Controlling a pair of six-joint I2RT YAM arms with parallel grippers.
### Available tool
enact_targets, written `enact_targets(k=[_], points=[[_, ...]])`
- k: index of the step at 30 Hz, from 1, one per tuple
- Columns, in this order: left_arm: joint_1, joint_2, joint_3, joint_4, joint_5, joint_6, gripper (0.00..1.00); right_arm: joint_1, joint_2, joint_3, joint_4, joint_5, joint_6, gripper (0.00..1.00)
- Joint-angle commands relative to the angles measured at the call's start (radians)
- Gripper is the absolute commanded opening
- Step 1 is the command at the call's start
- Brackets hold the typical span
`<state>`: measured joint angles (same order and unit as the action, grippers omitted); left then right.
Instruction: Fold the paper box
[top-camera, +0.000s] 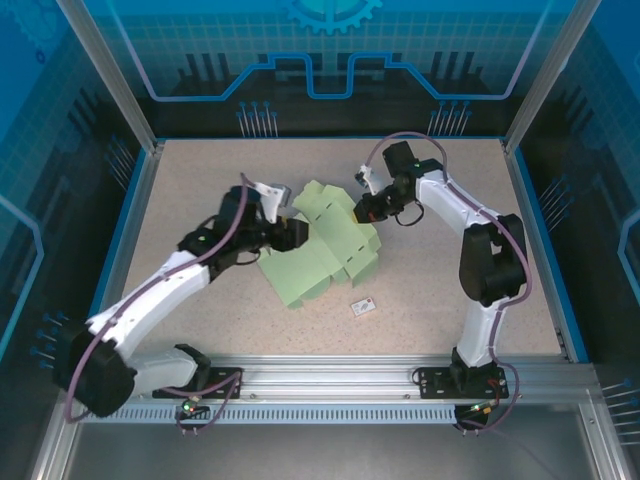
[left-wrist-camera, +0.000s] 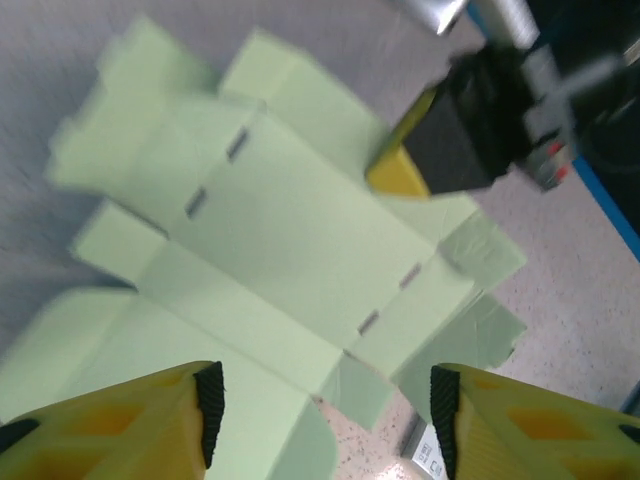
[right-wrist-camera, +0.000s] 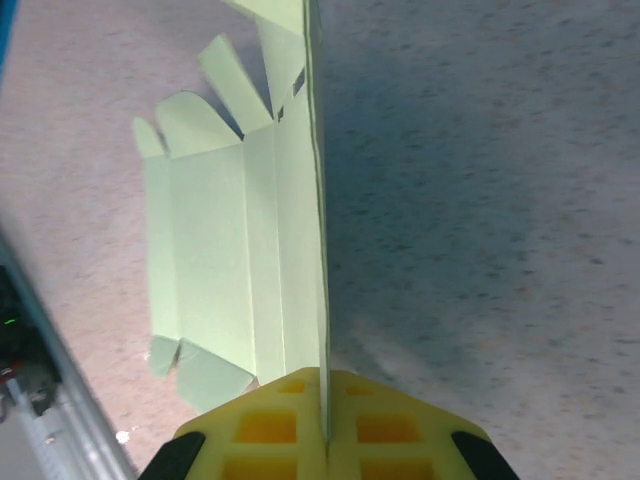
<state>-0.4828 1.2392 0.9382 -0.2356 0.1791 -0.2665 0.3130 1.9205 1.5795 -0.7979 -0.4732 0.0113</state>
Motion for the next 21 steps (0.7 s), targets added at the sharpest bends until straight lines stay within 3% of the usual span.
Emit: enact_targets(k=[1, 10, 21], points=[[-0.035, 0.106, -0.046, 0.200, 0.023, -0.053, 0.55, -0.002, 0.024, 0.062, -0.070, 0.155, -0.043, 0.01], [-0.047, 0.418, -0.072, 0.537, 0.128, -0.103, 0.36, 0.024, 0.059, 0.093, -0.072, 0.215, -0.070, 0.01], [-0.053, 0.645, -0.061, 0.691, 0.146, -0.138, 0.25, 0.044, 0.086, 0.119, -0.078, 0.238, -0.069, 0.01]])
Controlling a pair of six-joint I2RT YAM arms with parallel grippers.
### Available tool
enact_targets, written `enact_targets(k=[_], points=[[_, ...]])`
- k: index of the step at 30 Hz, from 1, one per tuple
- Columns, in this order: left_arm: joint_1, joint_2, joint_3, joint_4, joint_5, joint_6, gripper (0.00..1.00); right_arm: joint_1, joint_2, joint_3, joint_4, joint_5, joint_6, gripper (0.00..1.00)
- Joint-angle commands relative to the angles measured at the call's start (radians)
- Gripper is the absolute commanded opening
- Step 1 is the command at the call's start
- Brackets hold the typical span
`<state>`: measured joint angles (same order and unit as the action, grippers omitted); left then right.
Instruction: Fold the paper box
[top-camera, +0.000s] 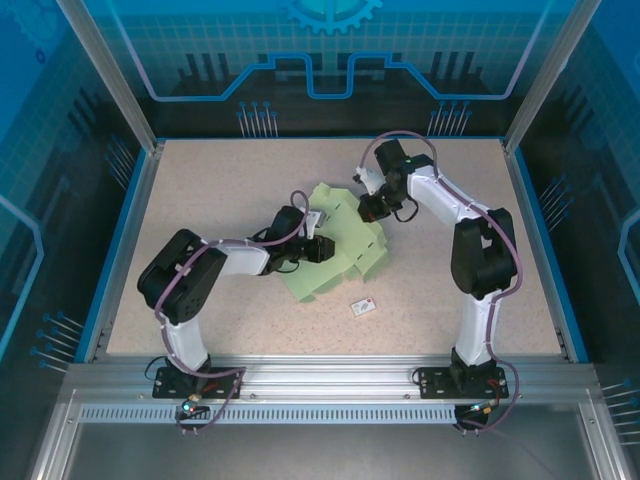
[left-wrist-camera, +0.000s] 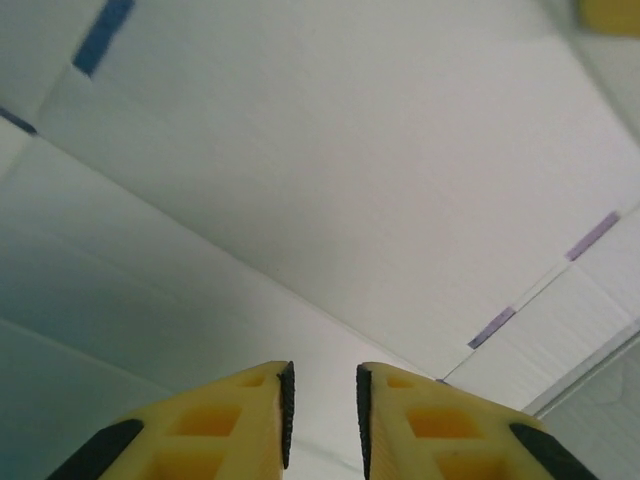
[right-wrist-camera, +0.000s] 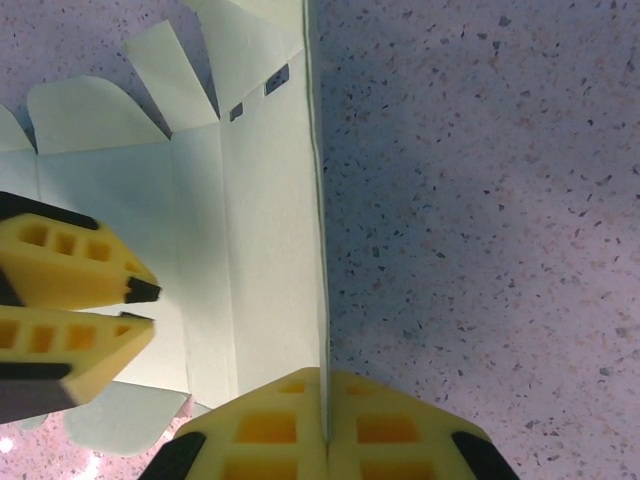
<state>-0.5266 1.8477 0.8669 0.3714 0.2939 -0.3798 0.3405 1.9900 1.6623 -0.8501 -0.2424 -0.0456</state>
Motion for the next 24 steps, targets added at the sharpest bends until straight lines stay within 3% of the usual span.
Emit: enact_targets(k=[1, 12, 24], points=[[-0.010, 0.049, 0.011, 0.092, 0.029, -0.027, 0.24, 0.020, 0.019, 0.039, -0.026, 0.008, -0.011, 0.01], [-0.019, 0.128, -0.028, 0.156, -0.001, -0.037, 0.21, 0.086, 0.010, 0.028, -0.006, 0.047, 0.037, 0.01], [-0.030, 0.163, -0.097, 0.292, -0.014, -0.087, 0.18, 0.242, -0.053, -0.042, 0.044, 0.201, 0.184, 0.01]])
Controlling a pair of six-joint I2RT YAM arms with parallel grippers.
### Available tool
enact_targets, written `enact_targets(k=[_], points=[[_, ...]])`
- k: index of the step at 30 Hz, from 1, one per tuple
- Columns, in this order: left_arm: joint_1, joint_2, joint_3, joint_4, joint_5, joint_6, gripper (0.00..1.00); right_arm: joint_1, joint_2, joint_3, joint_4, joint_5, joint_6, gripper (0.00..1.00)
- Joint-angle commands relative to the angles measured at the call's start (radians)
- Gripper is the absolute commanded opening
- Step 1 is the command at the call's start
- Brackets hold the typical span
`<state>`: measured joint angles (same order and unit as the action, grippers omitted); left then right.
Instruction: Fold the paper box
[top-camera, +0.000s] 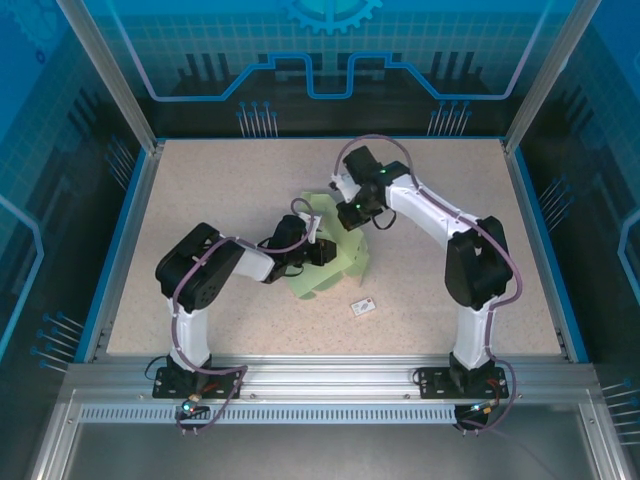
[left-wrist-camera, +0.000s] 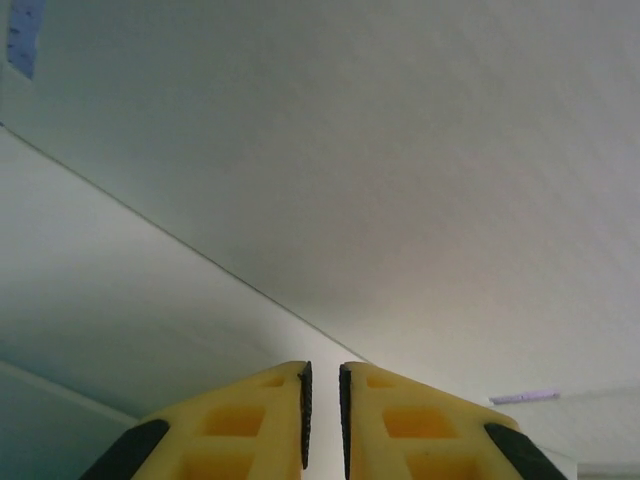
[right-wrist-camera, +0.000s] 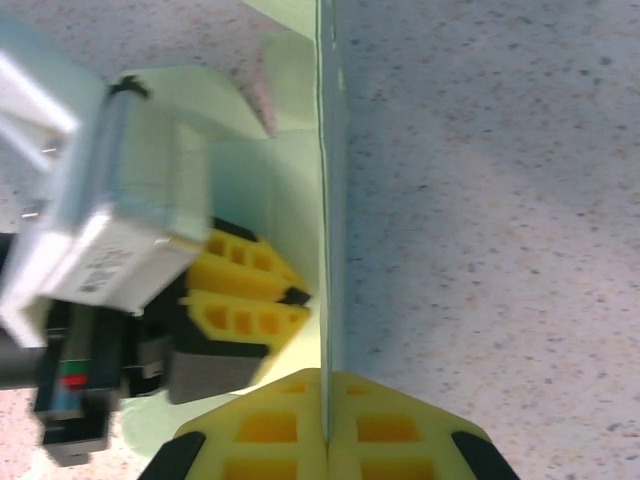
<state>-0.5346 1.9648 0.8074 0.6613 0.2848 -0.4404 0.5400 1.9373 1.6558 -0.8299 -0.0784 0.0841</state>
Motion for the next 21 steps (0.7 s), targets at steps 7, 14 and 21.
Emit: enact_targets(k=[7, 14, 21], points=[[-0.022, 0.045, -0.072, 0.067, -0.010, -0.053, 0.18, 0.104, -0.010, -0.066, 0.044, 0.135, 0.092, 0.01], [-0.020, 0.009, -0.091, 0.073, -0.024, -0.052, 0.22, 0.109, -0.012, -0.046, 0.020, 0.250, 0.056, 0.00], [-0.011, -0.073, -0.118, 0.069, -0.035, -0.062, 0.32, 0.116, -0.031, 0.002, 0.015, 0.464, -0.091, 0.00]])
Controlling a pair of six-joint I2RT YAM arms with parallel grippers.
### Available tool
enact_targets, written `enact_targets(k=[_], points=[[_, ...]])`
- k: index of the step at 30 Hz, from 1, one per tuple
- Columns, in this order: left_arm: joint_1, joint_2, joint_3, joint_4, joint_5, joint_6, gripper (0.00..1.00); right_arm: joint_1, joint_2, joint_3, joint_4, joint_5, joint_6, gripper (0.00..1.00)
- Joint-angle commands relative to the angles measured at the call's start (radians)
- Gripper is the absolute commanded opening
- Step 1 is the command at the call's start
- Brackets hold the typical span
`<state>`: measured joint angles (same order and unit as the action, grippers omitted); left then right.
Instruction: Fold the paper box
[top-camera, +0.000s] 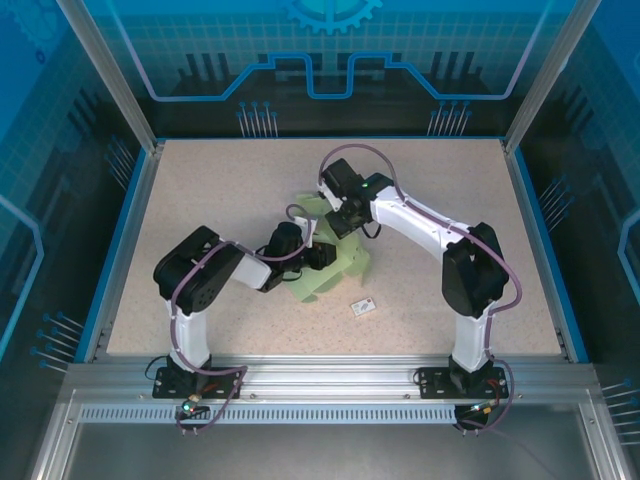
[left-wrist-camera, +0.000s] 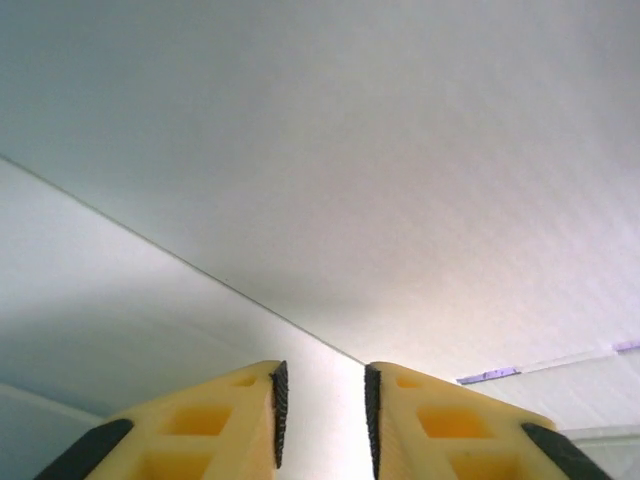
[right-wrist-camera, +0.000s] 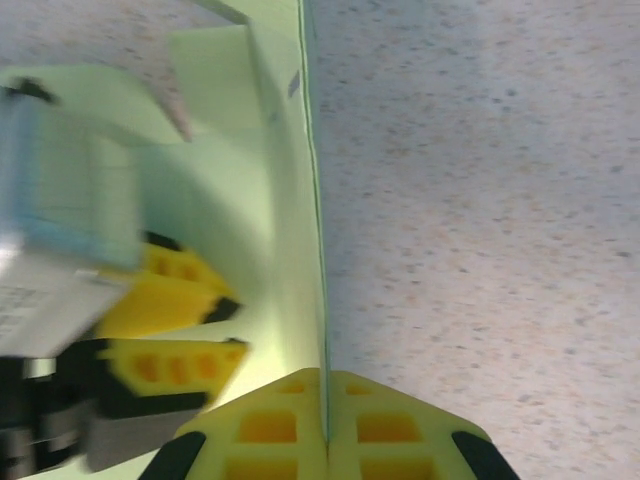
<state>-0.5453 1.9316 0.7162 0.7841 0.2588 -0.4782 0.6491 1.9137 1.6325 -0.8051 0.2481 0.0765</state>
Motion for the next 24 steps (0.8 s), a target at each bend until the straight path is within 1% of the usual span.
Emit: enact_targets(k=[1, 5, 11, 13, 18, 21, 24], points=[[0.002, -0.050, -0.030, -0.054, -0.008, -0.028, 0.34, 0.011, -0.008, 0.027, -0.003, 0.162, -0.104, 0.00], [0.024, -0.103, -0.049, -0.065, -0.003, -0.037, 0.39, 0.035, 0.003, 0.021, 0.036, 0.265, -0.181, 0.00], [0.083, -0.202, -0.103, -0.090, 0.014, -0.056, 0.43, 0.085, 0.016, -0.032, 0.143, 0.443, -0.289, 0.00], [0.103, -0.237, -0.114, -0.115, 0.020, -0.051, 0.44, 0.097, 0.019, -0.048, 0.179, 0.479, -0.315, 0.00], [0.173, -0.311, -0.113, -0.249, 0.007, -0.060, 0.45, 0.130, 0.028, -0.104, 0.292, 0.565, -0.396, 0.00], [0.220, -0.351, -0.118, -0.301, 0.005, -0.076, 0.45, 0.146, 0.034, -0.146, 0.369, 0.611, -0.449, 0.00], [0.249, -0.385, -0.113, -0.345, 0.001, -0.077, 0.46, 0.157, 0.032, -0.192, 0.453, 0.644, -0.501, 0.00]])
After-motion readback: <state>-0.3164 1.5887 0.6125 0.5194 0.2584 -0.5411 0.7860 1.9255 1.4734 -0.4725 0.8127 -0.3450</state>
